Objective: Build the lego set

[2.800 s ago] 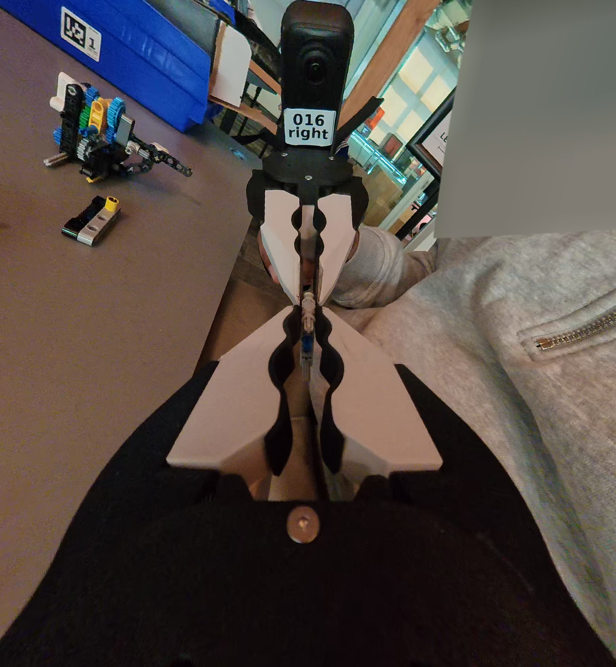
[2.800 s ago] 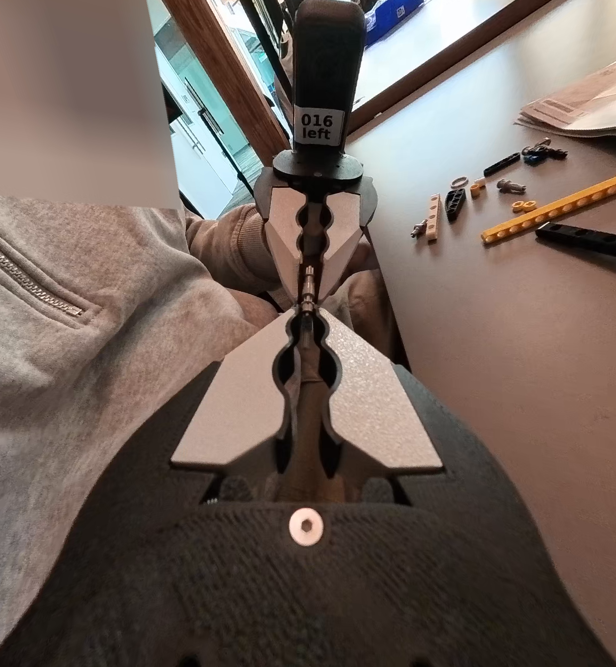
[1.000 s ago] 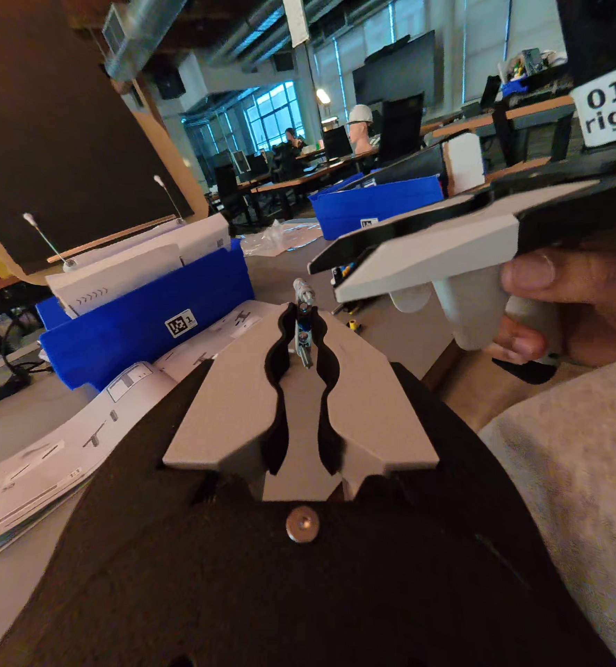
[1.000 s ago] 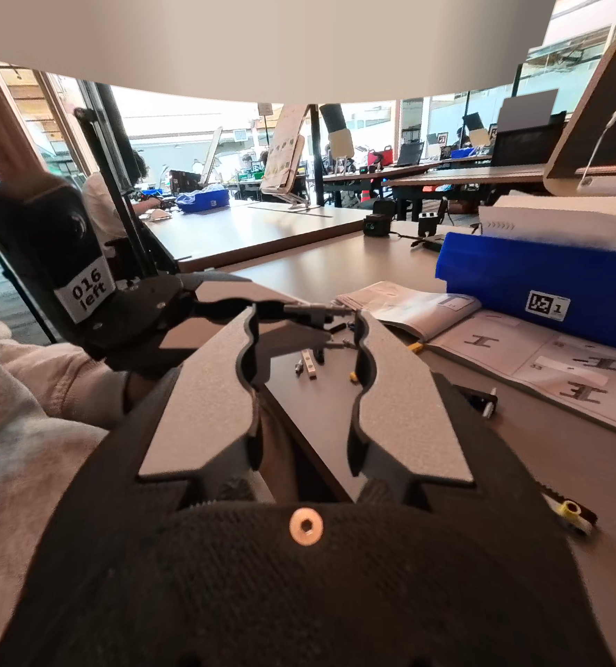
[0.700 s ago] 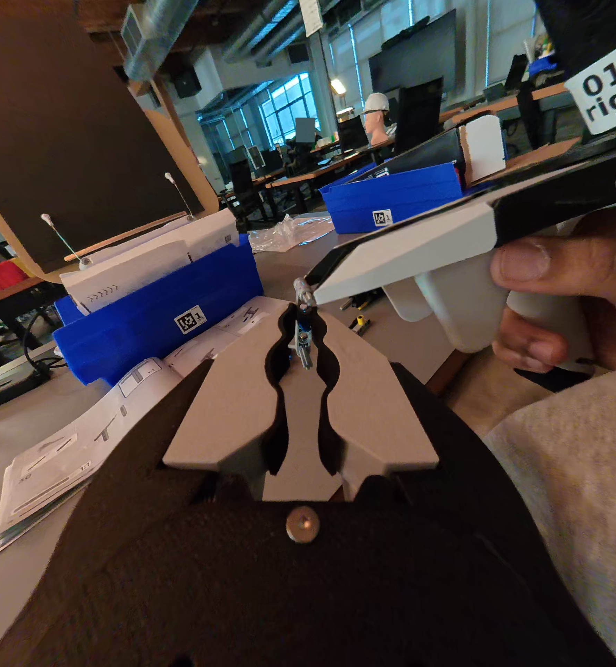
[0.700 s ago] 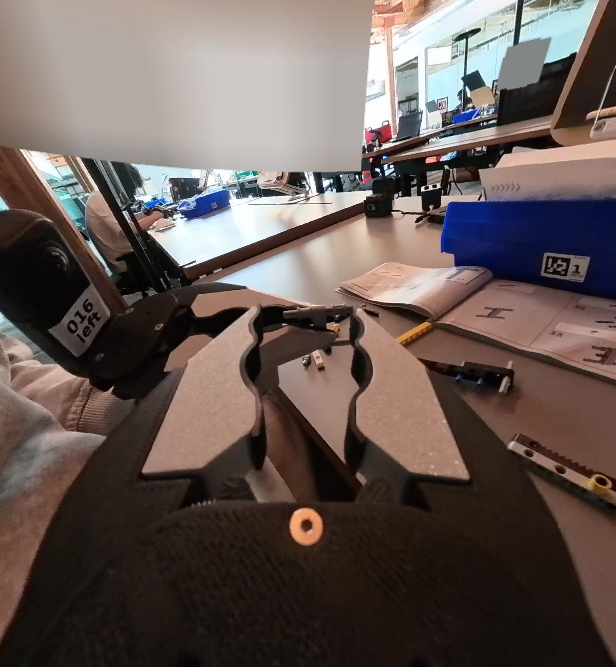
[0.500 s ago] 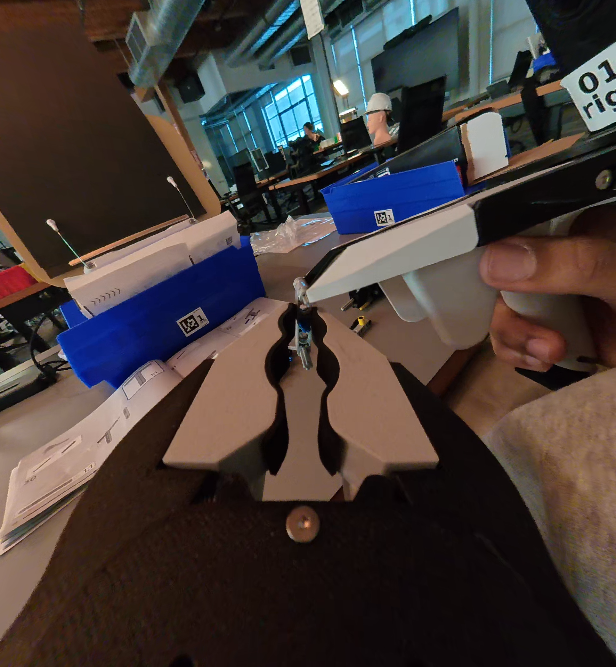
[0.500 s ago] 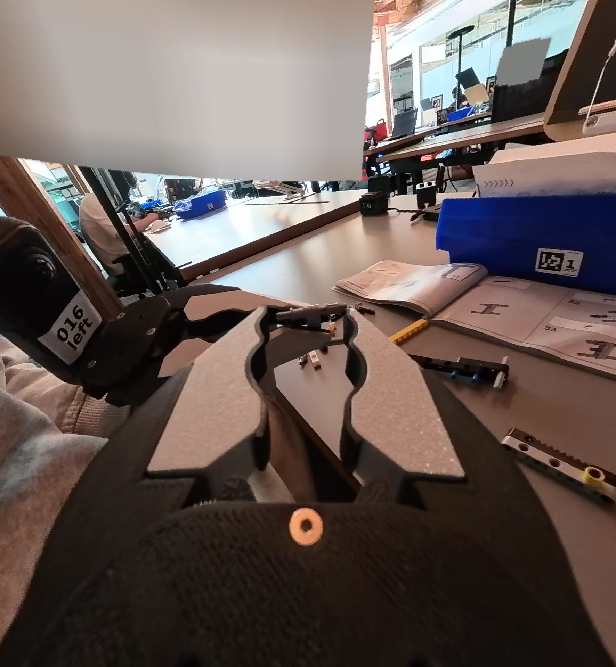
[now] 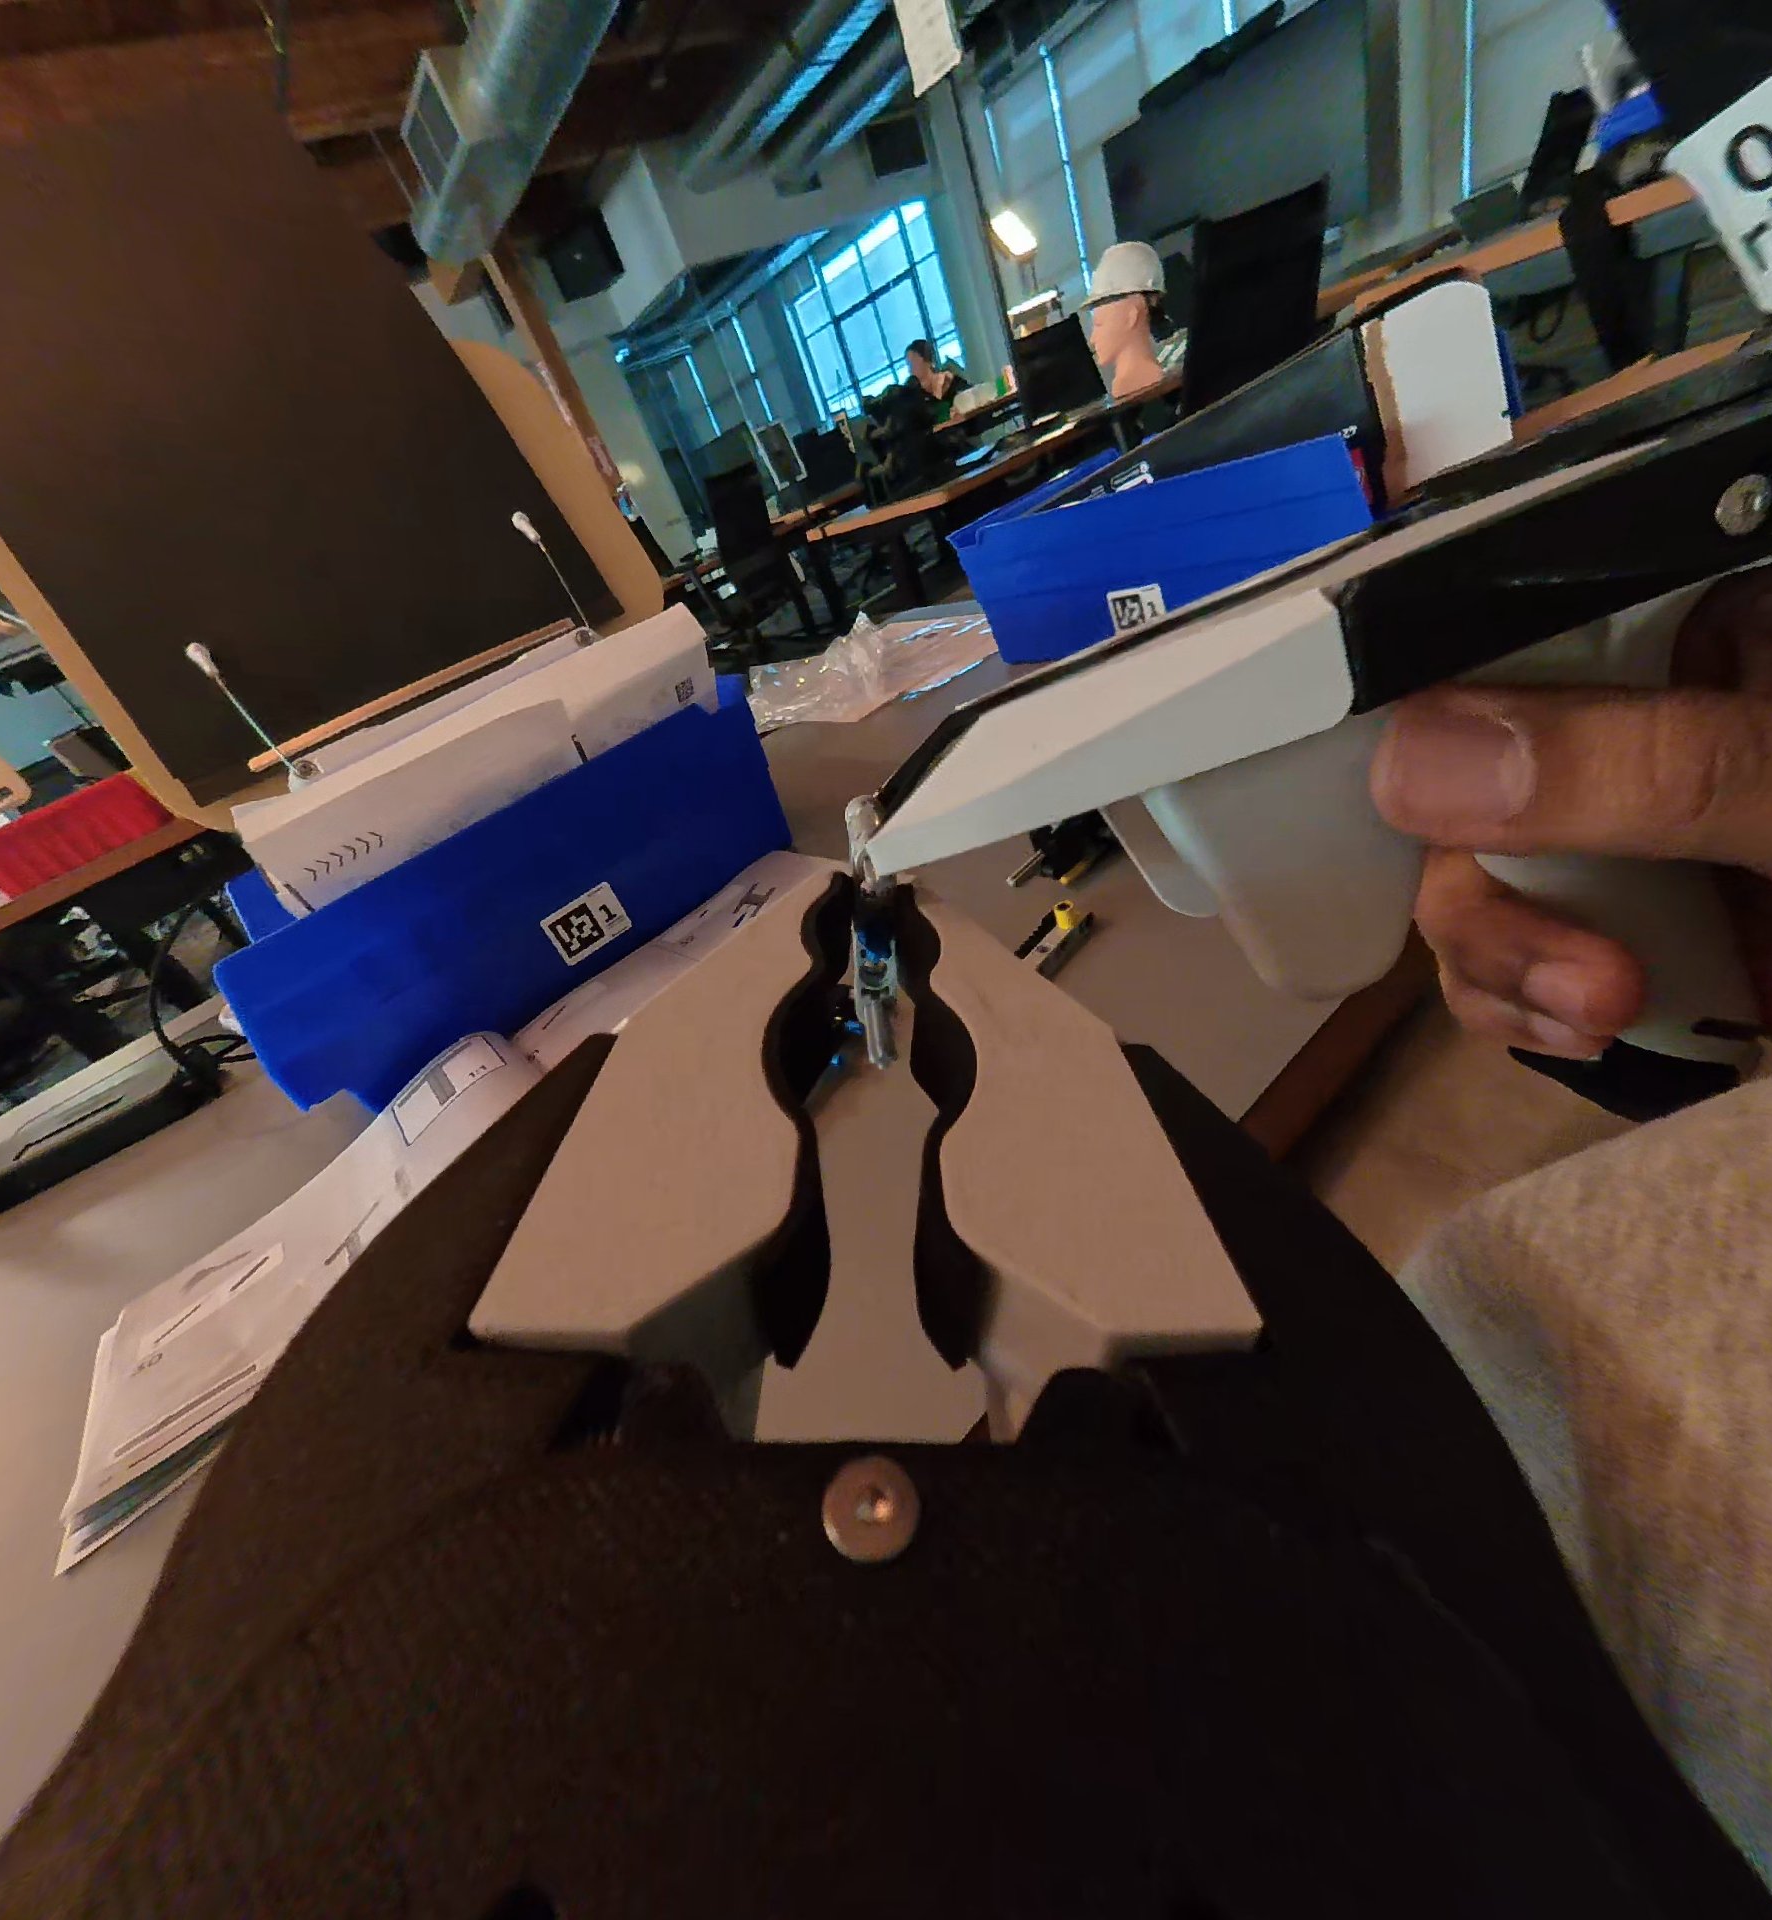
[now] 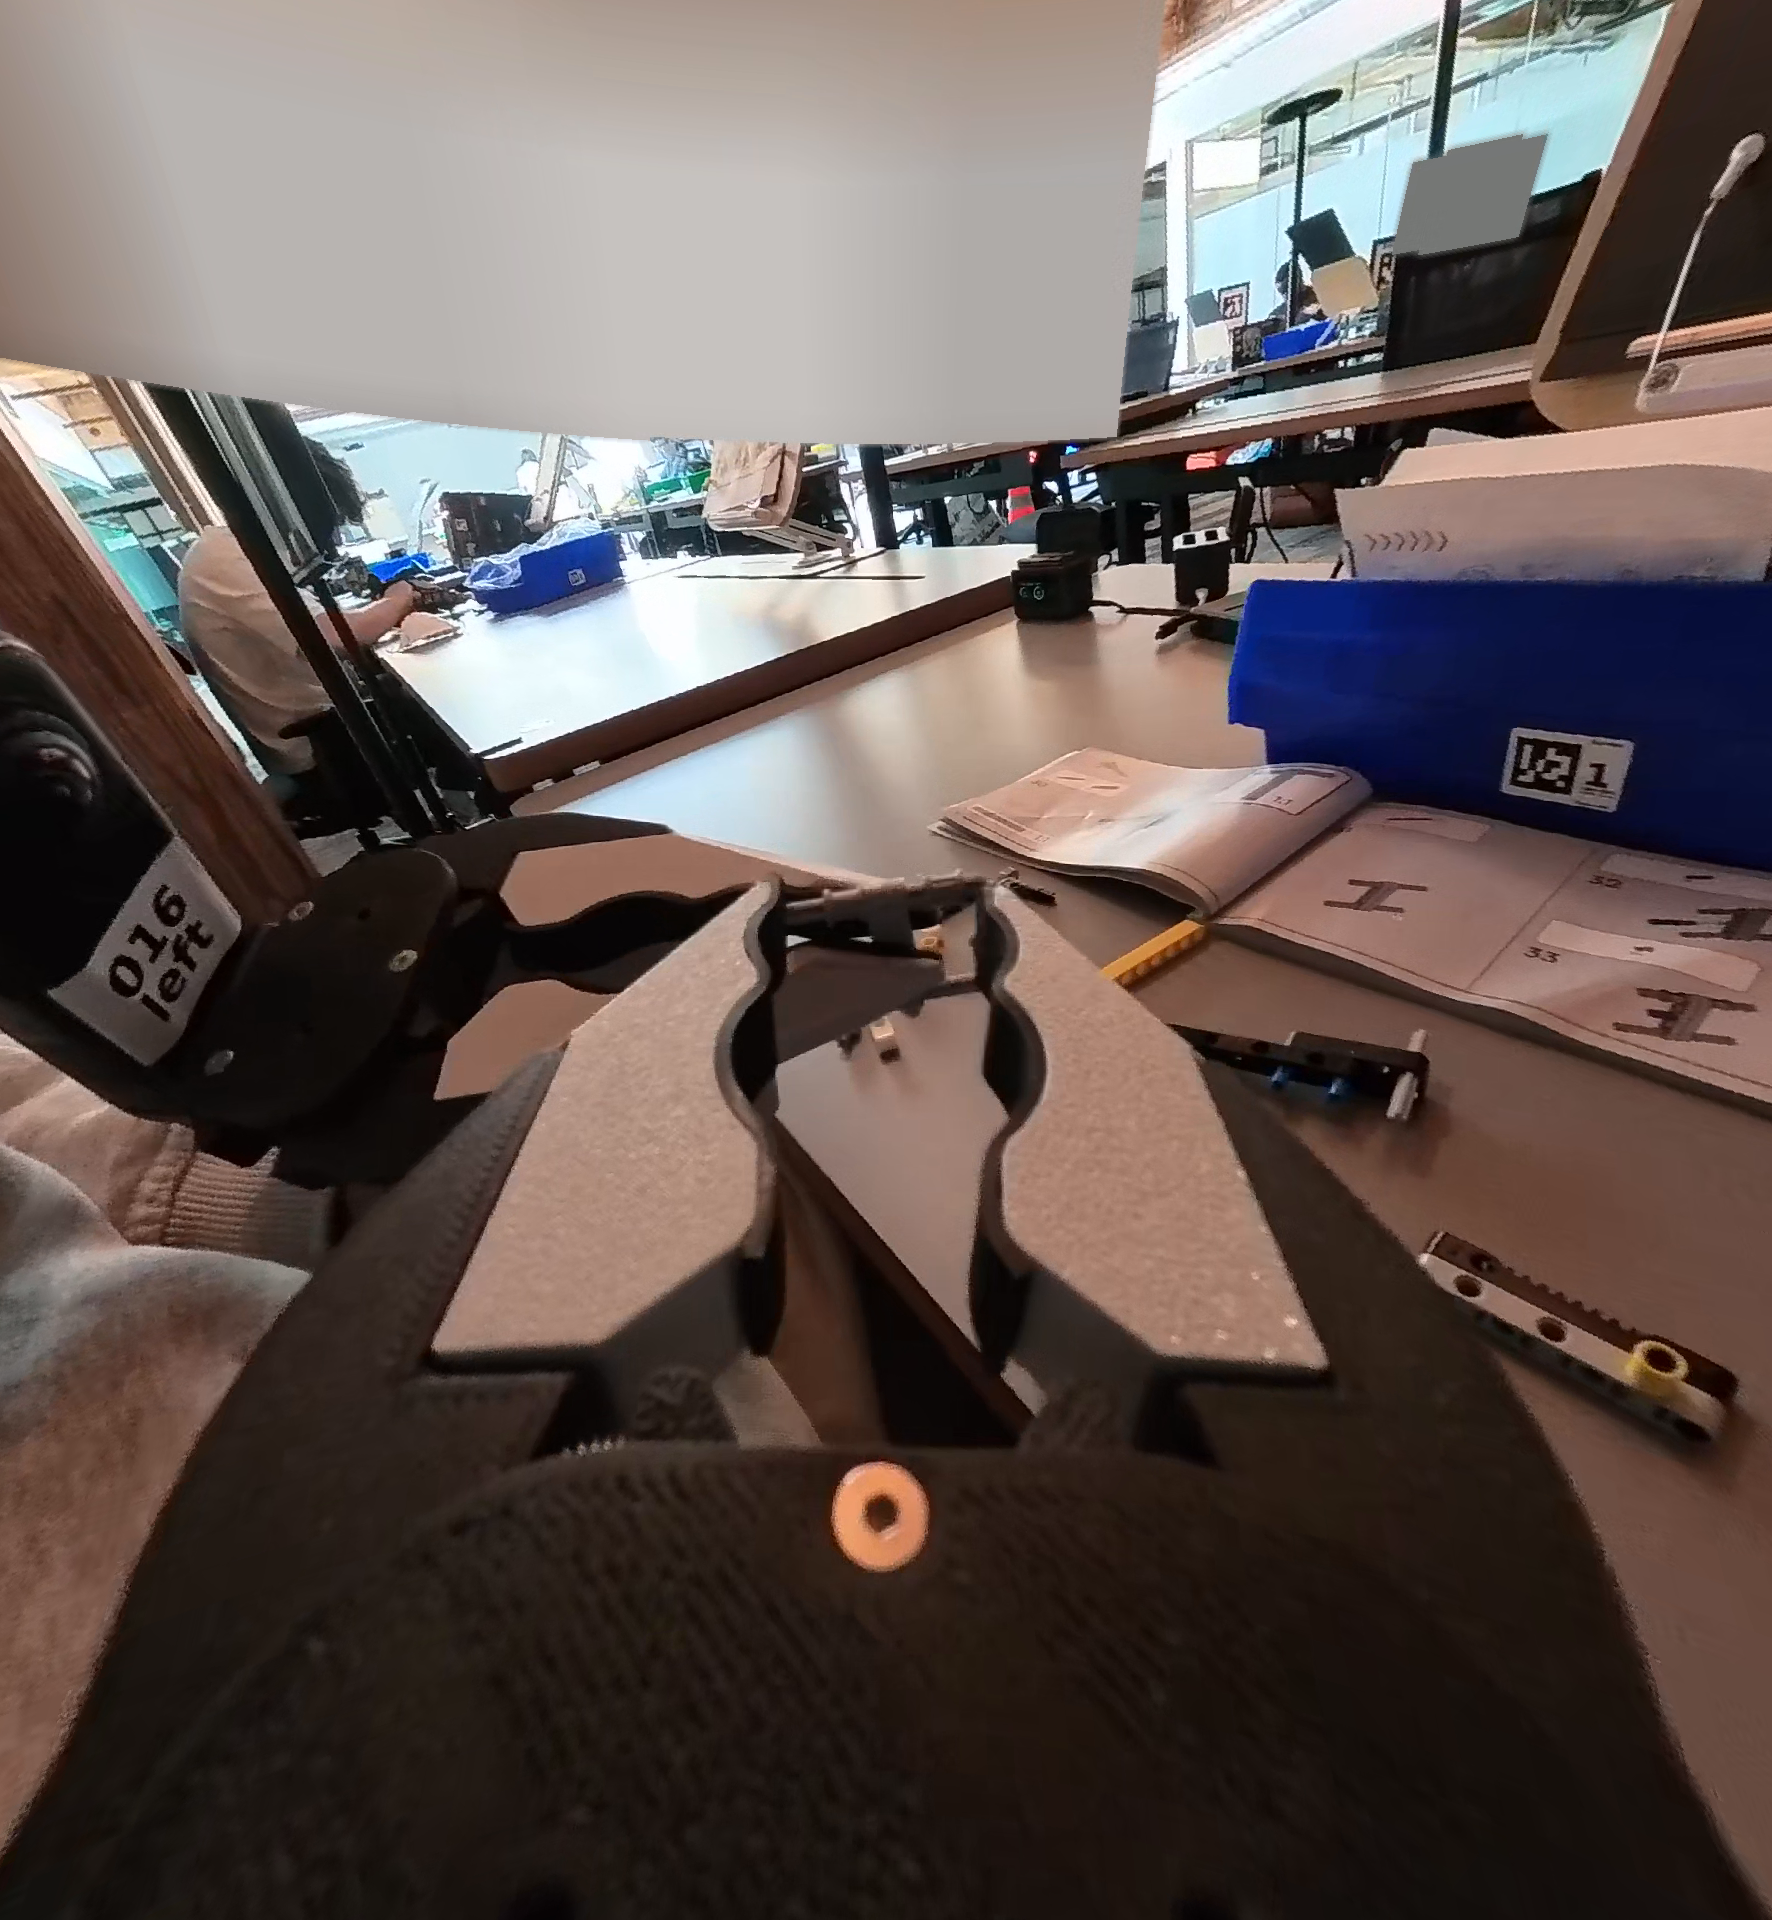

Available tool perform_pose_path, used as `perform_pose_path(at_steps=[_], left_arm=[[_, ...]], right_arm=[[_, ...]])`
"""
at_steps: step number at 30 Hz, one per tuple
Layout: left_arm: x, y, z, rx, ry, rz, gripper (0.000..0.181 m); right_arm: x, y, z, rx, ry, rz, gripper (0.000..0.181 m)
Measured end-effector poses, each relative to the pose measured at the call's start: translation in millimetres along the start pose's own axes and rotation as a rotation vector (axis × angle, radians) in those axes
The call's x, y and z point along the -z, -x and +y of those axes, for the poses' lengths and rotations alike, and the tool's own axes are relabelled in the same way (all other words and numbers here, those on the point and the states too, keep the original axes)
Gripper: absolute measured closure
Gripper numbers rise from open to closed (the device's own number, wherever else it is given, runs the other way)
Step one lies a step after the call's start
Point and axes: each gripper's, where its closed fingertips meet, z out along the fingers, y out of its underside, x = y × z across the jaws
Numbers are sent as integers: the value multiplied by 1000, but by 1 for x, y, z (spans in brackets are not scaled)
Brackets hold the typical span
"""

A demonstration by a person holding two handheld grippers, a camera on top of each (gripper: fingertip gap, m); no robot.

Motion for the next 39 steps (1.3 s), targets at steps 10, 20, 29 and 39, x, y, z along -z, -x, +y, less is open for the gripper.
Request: perform_pose_path(at_steps=[10,20,29,39], left_arm=[[-1,0,2,9,21,-14,179],[-2,1,4,9,39,-20,179],[-2,0,7,47,49,3,178],[-5,3,13,86,98,18,178]], right_arm=[[0,-4,-2,90,-9,79,154],[-2,-2,1,142,4,91,147],[-4,-2,4,161,14,97,145],[-6,0,10,201,54,104,138]])
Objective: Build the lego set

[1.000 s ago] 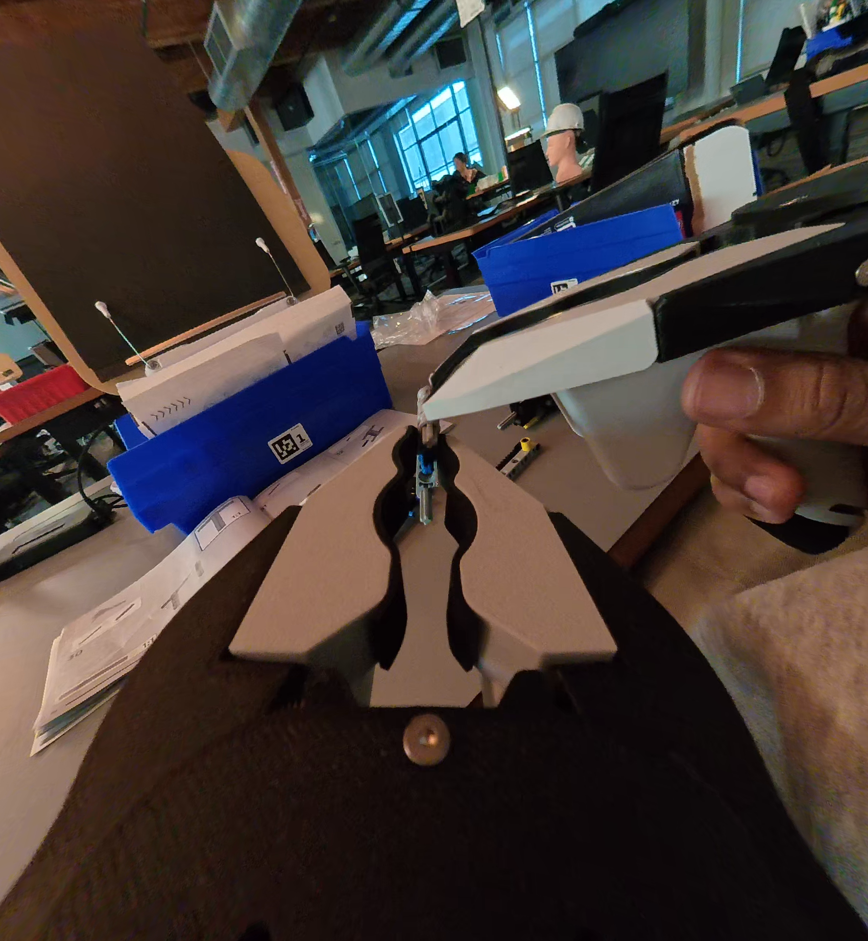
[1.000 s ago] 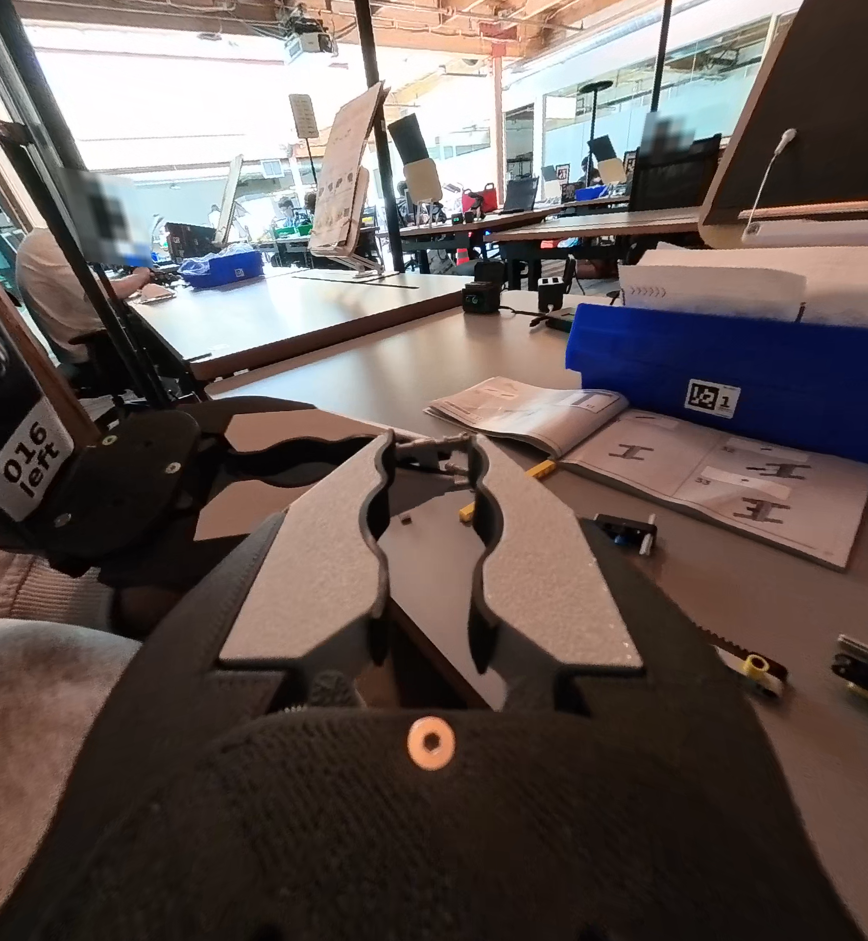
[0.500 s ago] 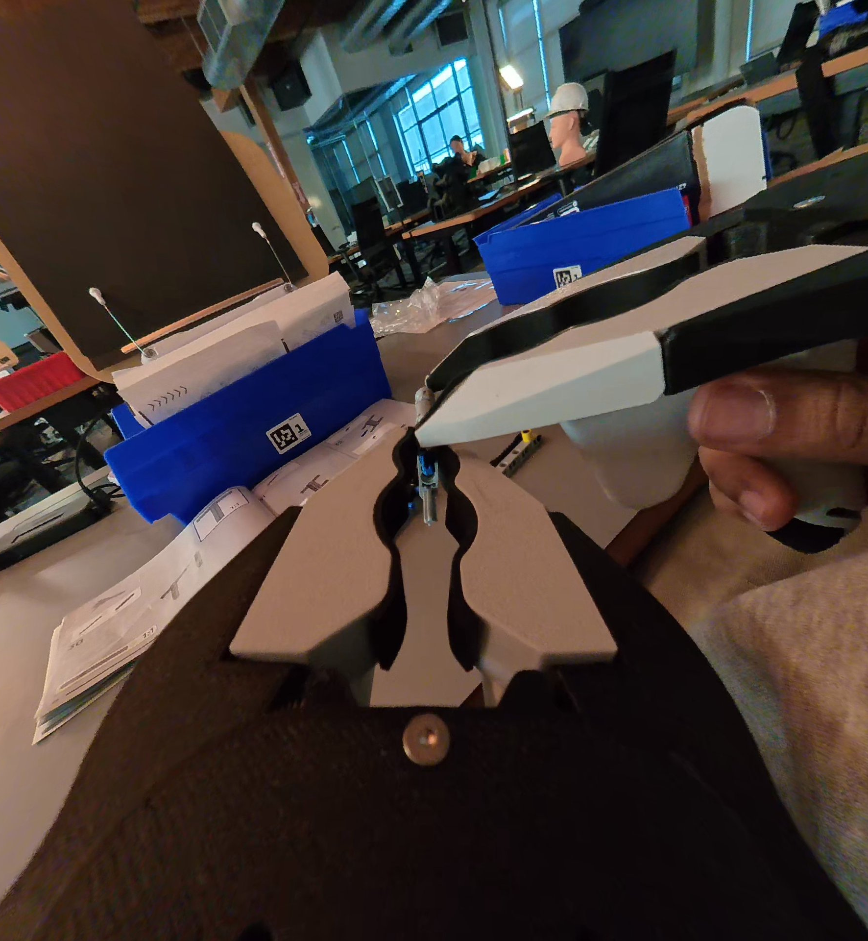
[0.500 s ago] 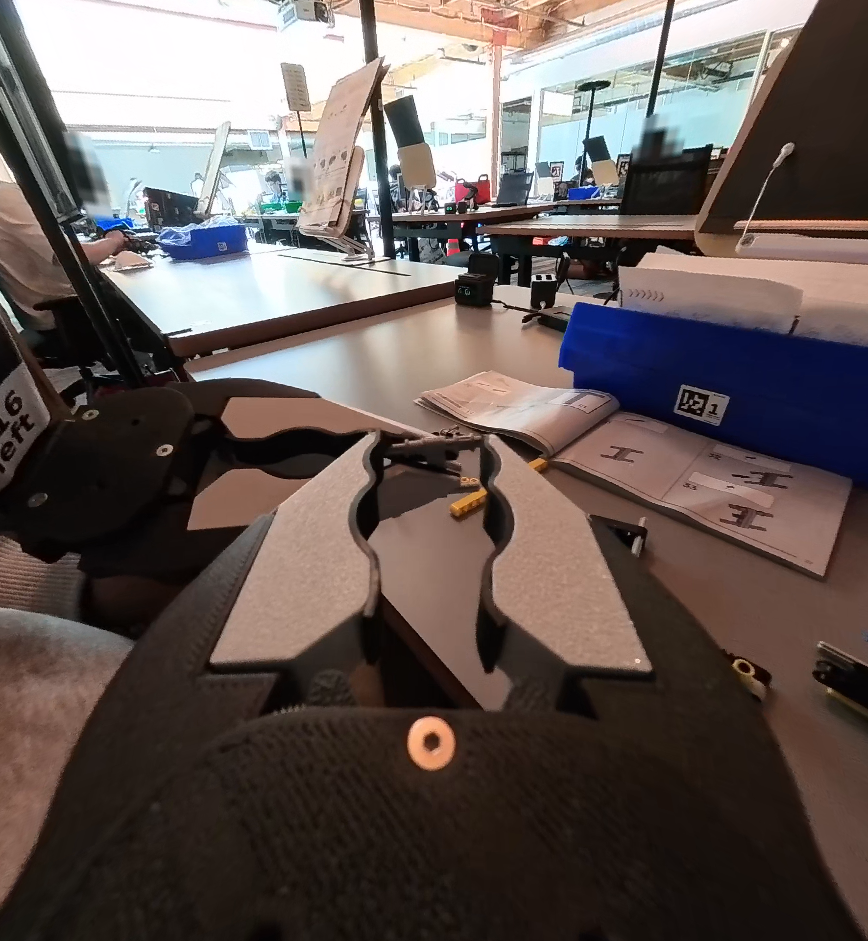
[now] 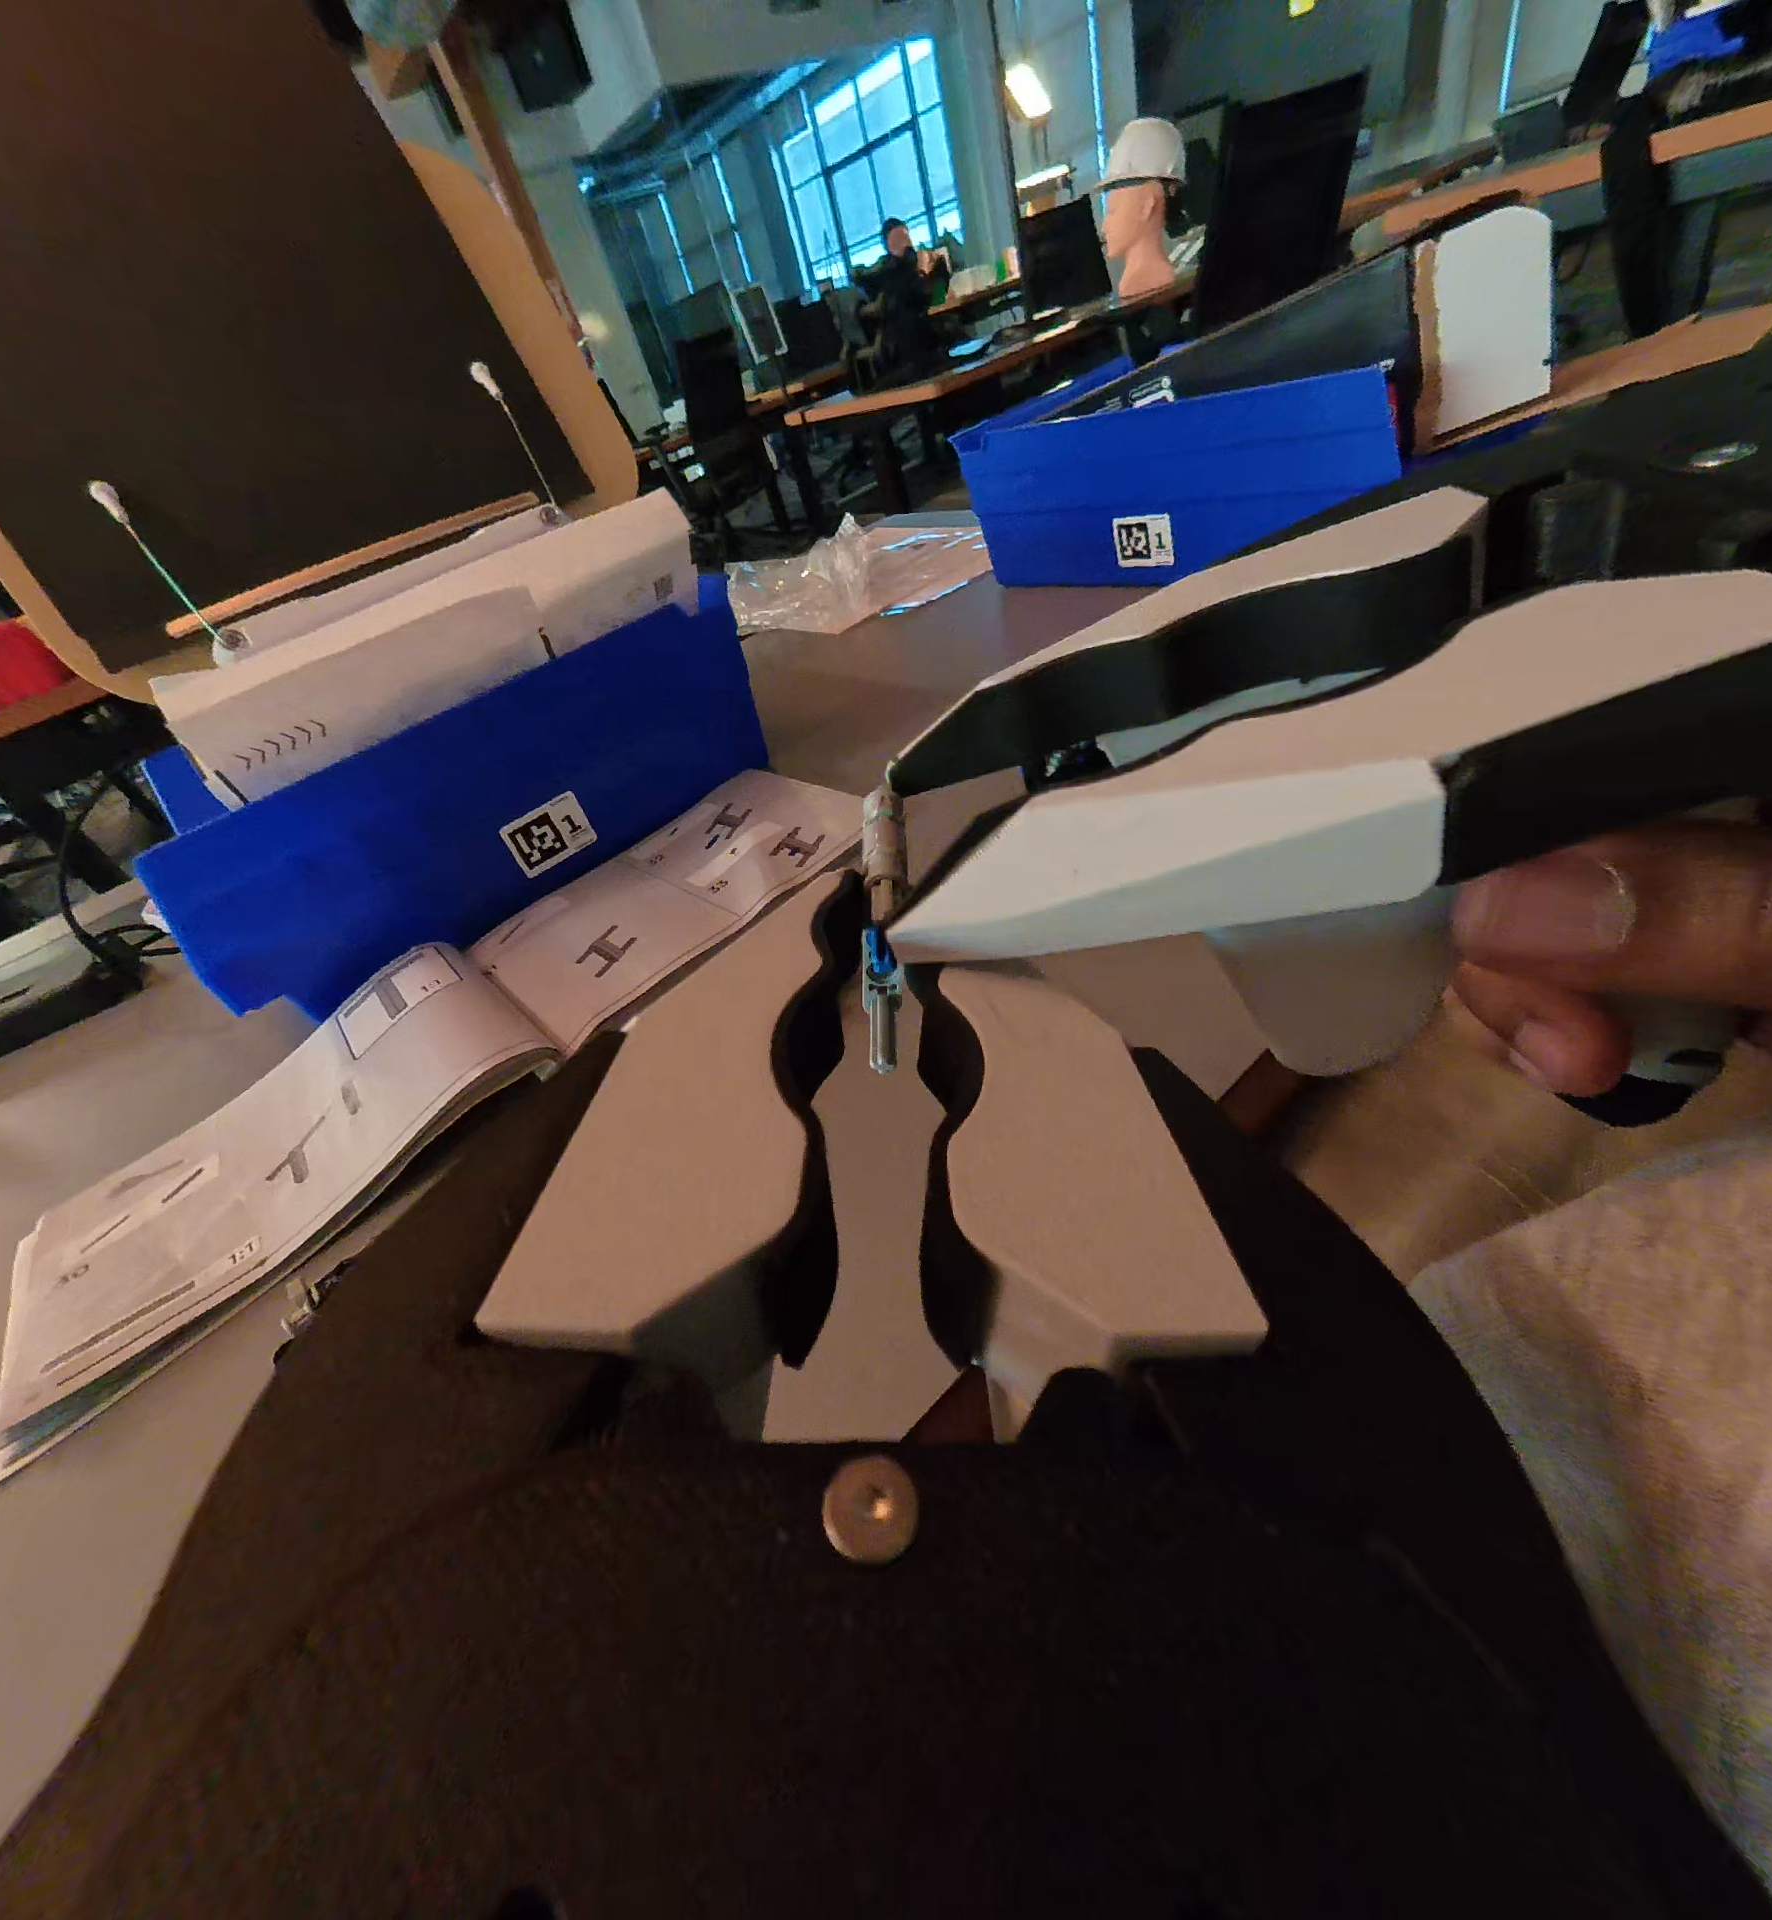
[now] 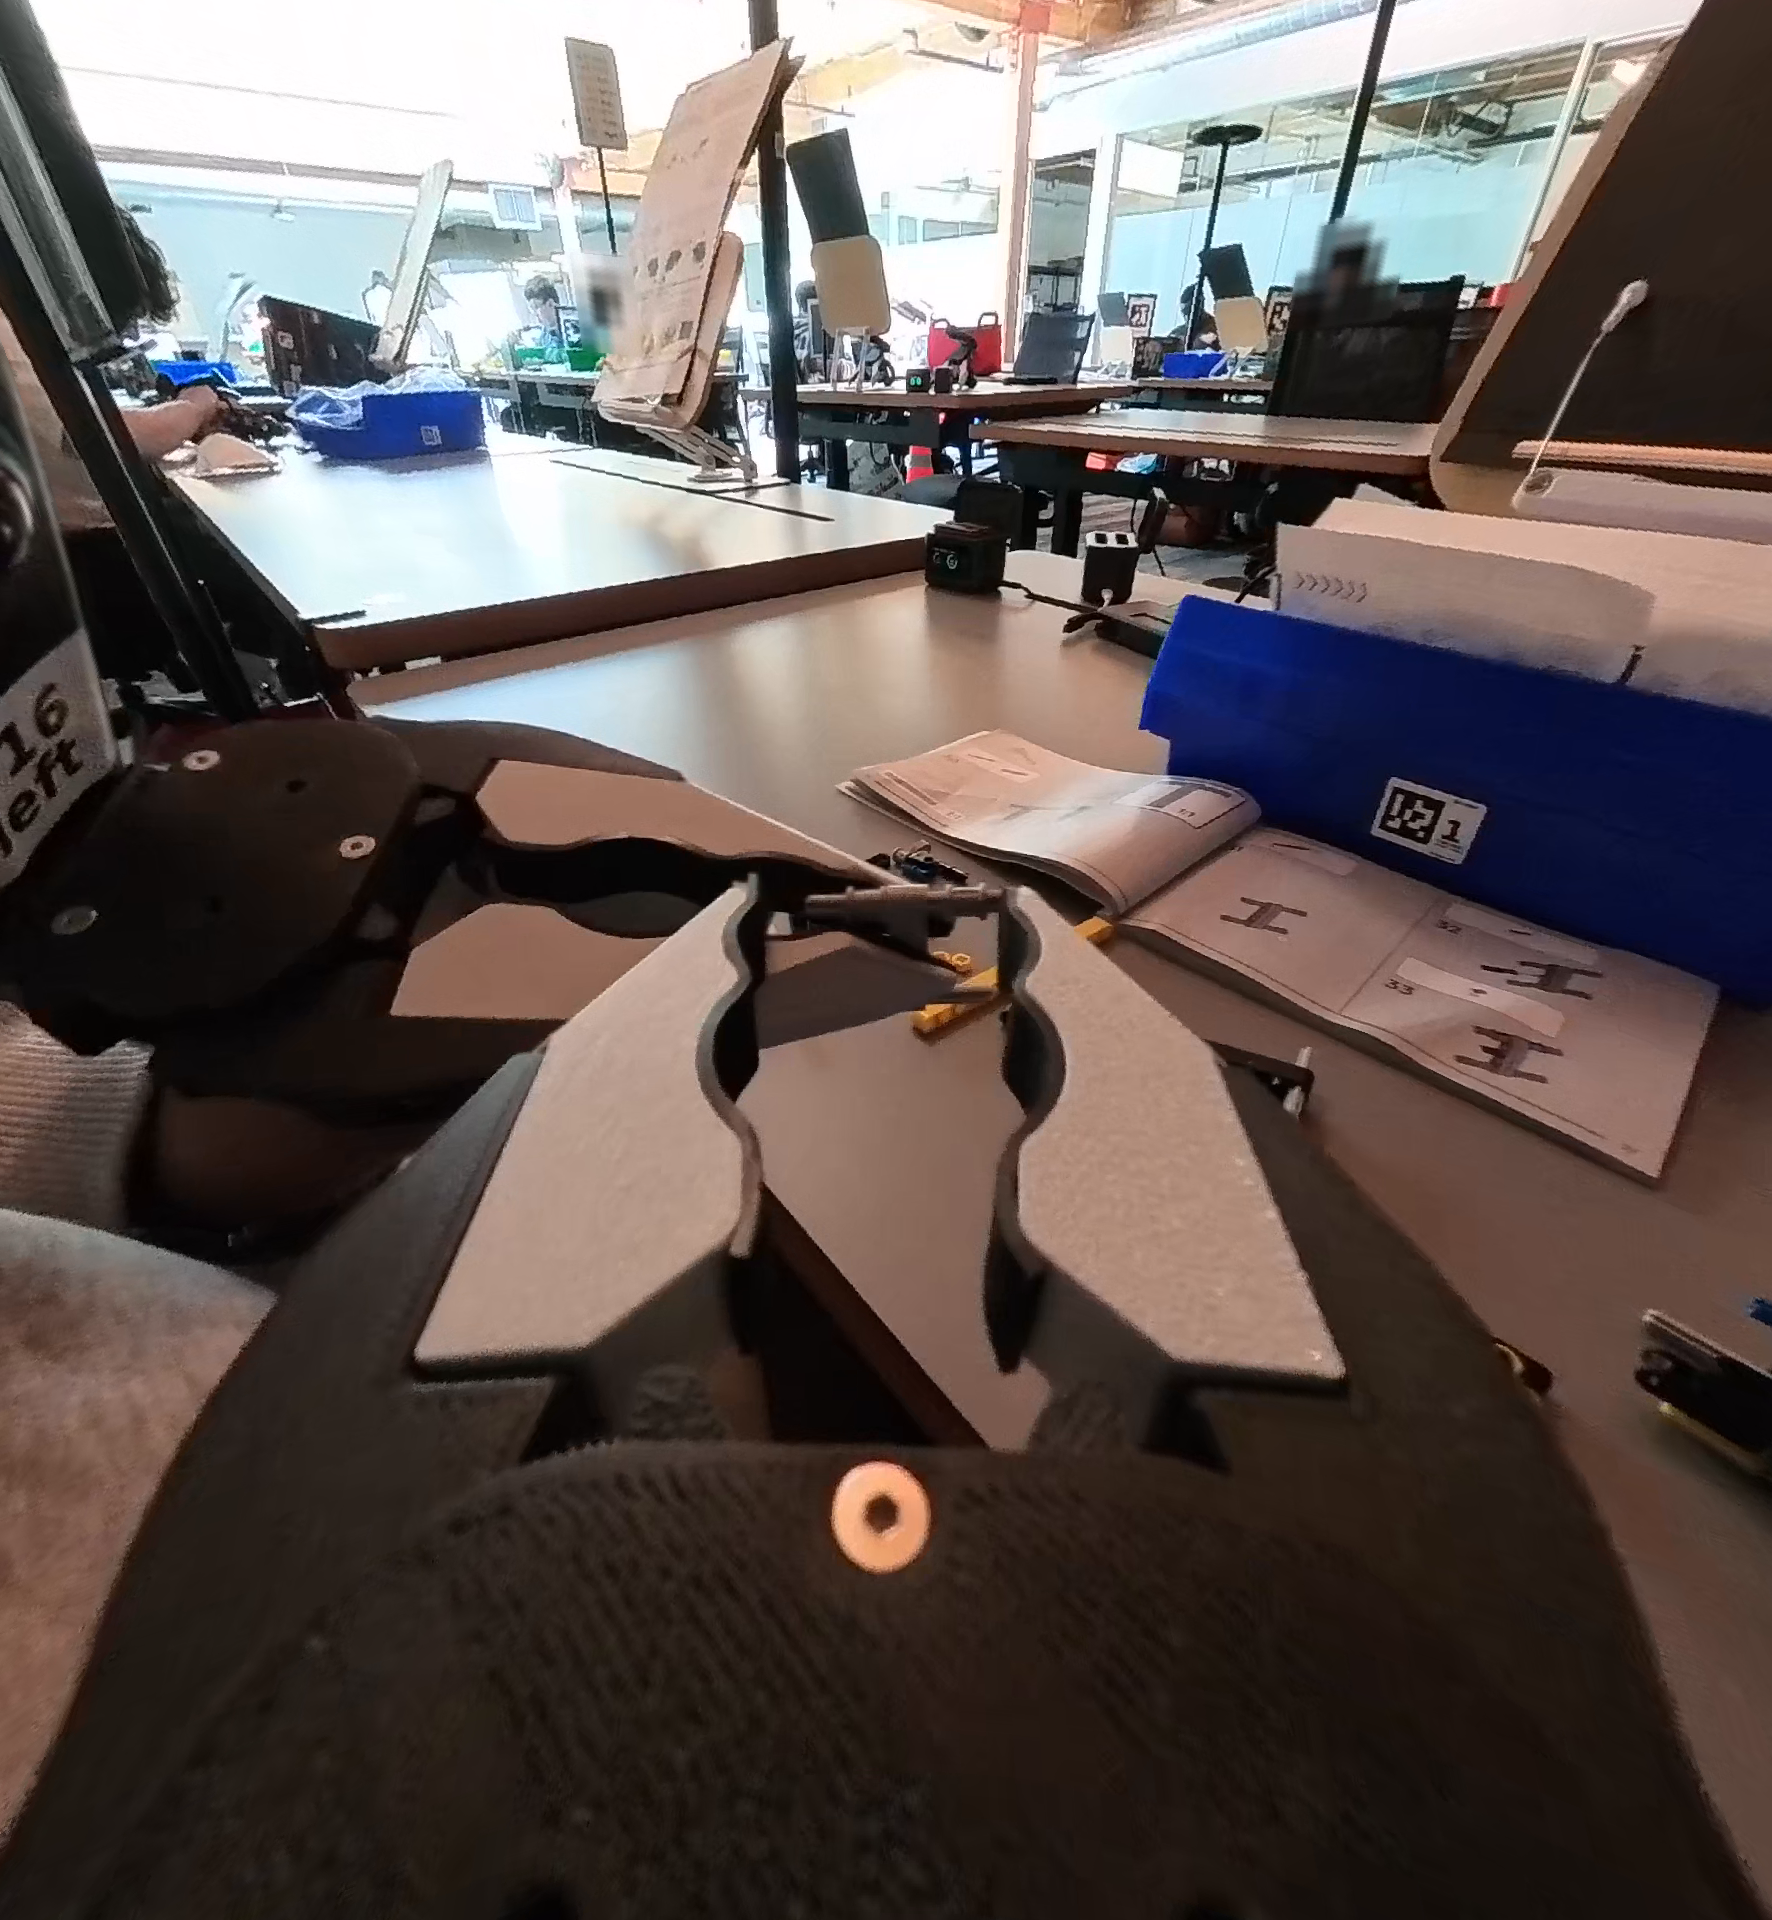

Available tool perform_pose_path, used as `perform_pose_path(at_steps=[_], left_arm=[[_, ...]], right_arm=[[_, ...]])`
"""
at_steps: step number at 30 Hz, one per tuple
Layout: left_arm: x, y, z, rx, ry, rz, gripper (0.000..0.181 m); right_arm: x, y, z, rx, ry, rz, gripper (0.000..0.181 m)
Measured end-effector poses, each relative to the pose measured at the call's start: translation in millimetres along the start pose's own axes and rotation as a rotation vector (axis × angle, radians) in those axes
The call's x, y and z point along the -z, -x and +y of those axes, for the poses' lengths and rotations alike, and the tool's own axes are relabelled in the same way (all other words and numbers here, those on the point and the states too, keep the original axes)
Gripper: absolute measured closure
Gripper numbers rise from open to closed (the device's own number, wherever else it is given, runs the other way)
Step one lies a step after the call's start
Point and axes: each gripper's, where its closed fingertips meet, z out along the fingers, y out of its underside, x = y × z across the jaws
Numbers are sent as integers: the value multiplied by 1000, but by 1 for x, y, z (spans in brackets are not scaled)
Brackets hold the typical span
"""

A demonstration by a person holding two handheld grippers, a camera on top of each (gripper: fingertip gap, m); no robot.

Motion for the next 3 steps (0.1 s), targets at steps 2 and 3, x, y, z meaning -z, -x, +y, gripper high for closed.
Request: perform_pose_path(at_steps=[2,3], left_arm=[[0,0,0,0,3,-1,178],[0,0,1,1,5,-3,178]], right_arm=[[0,0,0,6,4,4,138],[0,0,1,8,7,6,138]])
